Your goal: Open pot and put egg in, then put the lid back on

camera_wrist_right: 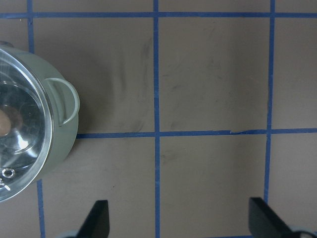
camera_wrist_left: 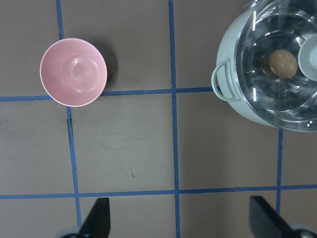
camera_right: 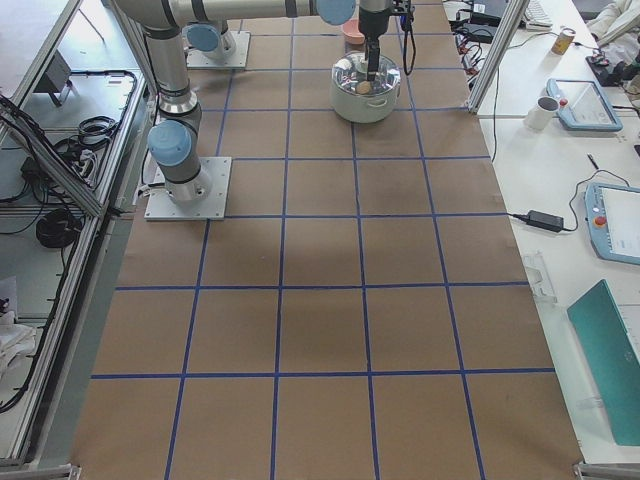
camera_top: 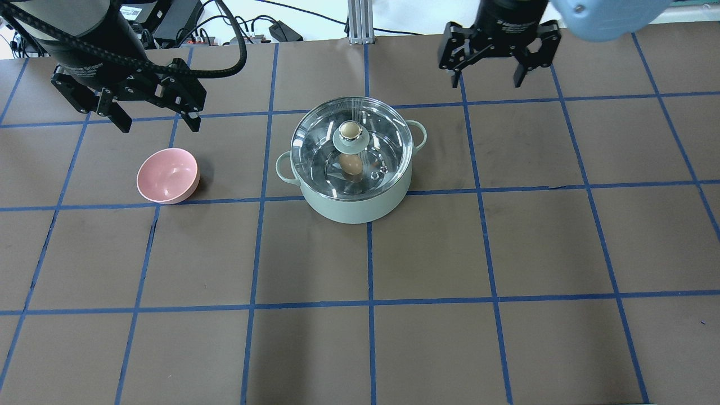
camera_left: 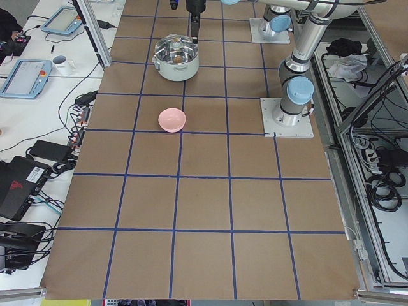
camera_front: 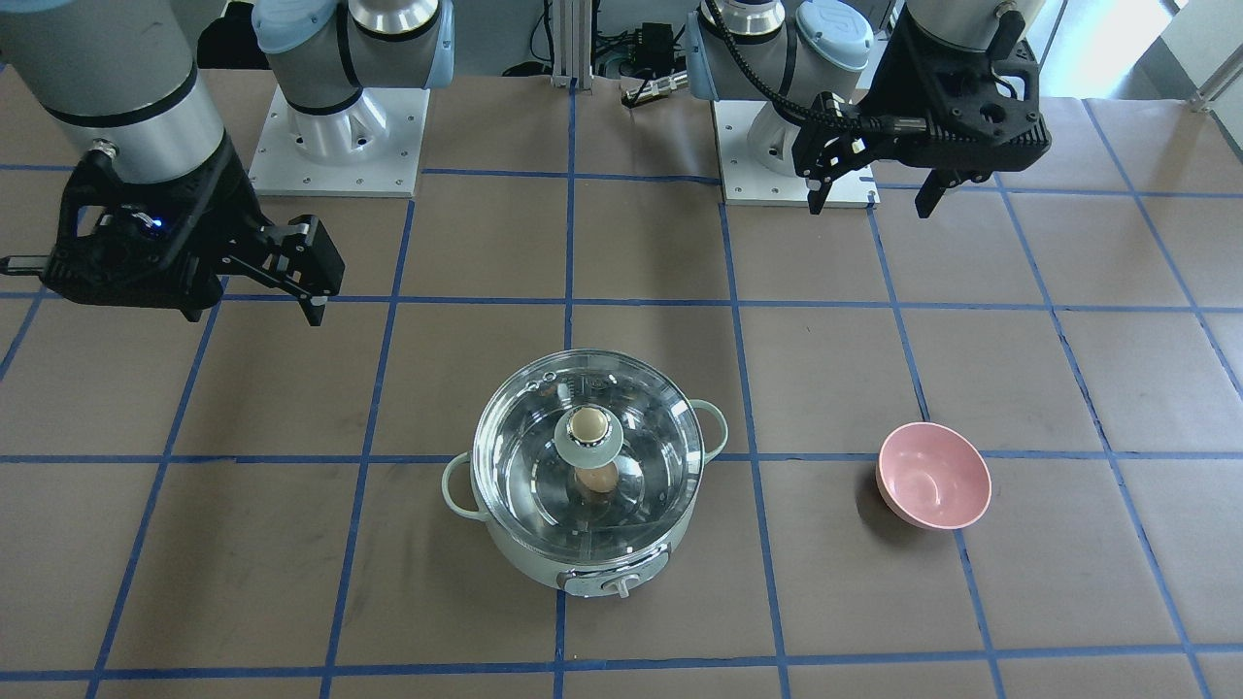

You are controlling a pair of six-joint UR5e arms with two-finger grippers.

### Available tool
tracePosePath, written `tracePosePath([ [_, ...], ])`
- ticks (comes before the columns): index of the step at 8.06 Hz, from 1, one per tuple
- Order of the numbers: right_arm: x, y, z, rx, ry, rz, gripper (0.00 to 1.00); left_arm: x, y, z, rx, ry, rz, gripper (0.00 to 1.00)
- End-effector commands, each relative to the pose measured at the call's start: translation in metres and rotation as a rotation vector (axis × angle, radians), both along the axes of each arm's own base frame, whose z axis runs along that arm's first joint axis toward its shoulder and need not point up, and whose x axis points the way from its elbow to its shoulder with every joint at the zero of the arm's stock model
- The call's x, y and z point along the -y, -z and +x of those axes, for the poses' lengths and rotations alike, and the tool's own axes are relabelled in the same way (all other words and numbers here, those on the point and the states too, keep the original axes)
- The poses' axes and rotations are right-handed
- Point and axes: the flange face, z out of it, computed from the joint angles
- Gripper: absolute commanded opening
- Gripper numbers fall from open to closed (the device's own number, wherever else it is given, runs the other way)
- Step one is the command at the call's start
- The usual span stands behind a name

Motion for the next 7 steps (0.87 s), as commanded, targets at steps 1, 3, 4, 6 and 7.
tracePosePath([
  [1,-0.0047,0.0068,-0.013,-0.017,-0.01,0.019,1.0,0.0016,-0.0004,-0.0006,-0.004,-0.002,-0.014,1.0],
  [3,-0.0043,0.0064,-0.0127,-0.014,-0.013,0.015,1.0,0.0015,0.0004,-0.0003,-0.001,0.0,-0.012,1.0],
  [4,-0.0043,0.0064,-0.0126,-0.013,-0.013,0.015,1.0,0.0016,-0.0004,-0.0003,-0.001,0.0,-0.014,1.0],
  [6,-0.0041,0.0064,-0.0134,-0.013,-0.012,0.015,1.0,0.0015,0.0004,-0.0002,0.0,-0.001,-0.012,1.0],
  [7,-0.0037,0.0064,-0.0151,-0.013,-0.009,0.015,1.0,0.0015,0.0004,-0.0002,0.0,-0.001,-0.012,1.0],
])
